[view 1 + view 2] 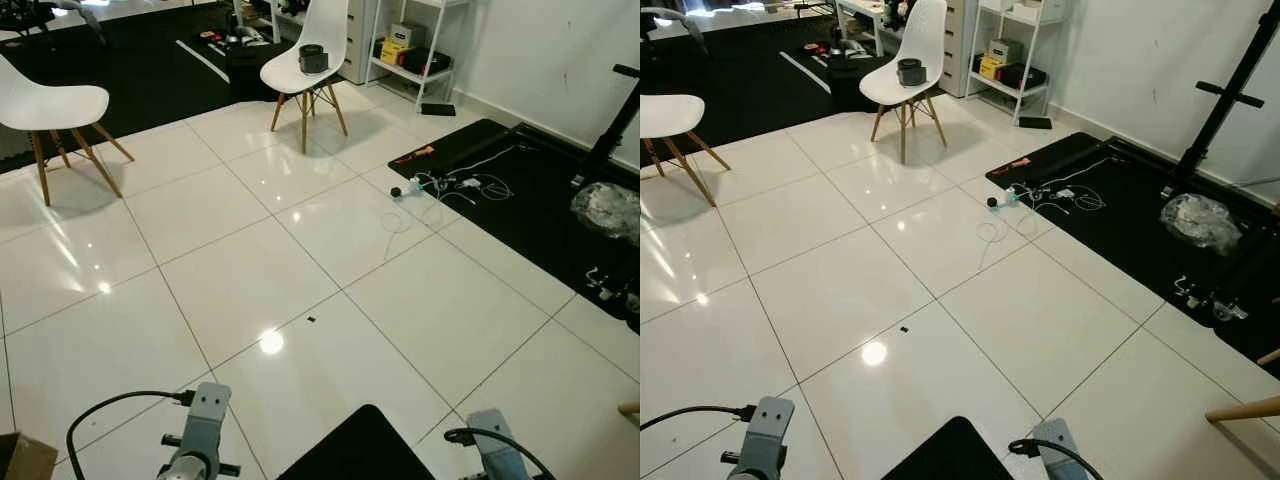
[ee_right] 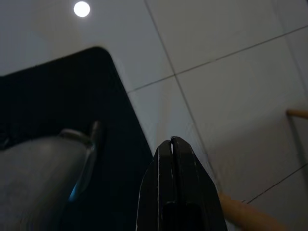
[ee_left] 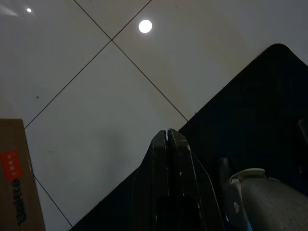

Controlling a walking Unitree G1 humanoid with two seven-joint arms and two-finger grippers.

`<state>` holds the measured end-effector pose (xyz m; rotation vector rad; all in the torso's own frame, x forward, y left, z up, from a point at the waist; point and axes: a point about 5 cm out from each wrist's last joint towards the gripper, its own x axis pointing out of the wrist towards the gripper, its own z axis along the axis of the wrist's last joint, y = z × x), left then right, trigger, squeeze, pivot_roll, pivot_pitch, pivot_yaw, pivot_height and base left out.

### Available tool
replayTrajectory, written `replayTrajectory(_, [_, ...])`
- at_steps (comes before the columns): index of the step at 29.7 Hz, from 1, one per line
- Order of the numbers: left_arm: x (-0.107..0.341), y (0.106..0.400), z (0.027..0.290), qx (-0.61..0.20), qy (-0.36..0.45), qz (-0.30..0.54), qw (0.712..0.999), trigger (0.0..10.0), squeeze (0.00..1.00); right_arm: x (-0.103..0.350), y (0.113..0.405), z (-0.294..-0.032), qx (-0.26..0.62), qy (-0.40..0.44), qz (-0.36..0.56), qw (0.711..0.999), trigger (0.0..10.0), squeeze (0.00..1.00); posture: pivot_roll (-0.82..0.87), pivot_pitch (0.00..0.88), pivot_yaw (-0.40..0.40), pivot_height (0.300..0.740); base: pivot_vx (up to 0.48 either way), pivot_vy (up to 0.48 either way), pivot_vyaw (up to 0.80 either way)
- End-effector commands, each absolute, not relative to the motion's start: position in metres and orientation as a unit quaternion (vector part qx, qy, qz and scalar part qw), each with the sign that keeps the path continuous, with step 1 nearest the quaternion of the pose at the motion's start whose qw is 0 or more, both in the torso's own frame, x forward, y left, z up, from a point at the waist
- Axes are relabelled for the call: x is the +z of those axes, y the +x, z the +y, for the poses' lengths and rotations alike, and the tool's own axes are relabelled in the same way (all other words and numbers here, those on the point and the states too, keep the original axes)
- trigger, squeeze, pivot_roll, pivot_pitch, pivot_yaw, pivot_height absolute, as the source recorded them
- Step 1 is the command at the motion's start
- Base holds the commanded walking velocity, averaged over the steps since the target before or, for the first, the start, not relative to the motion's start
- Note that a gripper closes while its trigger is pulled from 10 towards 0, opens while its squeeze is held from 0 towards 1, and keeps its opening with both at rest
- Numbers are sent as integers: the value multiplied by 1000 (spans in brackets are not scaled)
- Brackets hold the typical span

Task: Restocking fridge

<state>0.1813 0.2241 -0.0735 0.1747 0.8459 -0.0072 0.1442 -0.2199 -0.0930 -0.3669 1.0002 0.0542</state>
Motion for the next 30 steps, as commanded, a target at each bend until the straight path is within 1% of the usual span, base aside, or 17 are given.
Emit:
replayTrajectory(1, [-76,174,230,0,93,422,902,10000,0,-97,137,-217,37,-169,494,852,10000,0,23,41,-21,740,0,0,0])
replayTrajectory(4, [-77,172,230,1,94,425,900,10000,0,-98,134,-216,51,-178,506,842,10000,0,23,40,-23,740,0,0,0])
replayTrajectory(10, [-79,168,231,1,96,432,897,10000,0,-98,135,-215,56,-173,507,842,10000,0,23,36,-25,740,0,0,0])
replayTrajectory(14, [-80,165,231,1,97,437,894,10000,0,-97,138,-217,39,-163,507,846,10000,0,26,34,-25,740,0,0,0])
replayTrajectory(30, [-83,159,232,3,98,451,887,10000,0,-96,141,-218,23,-160,499,852,10000,0,31,43,-25,740,0,0,0])
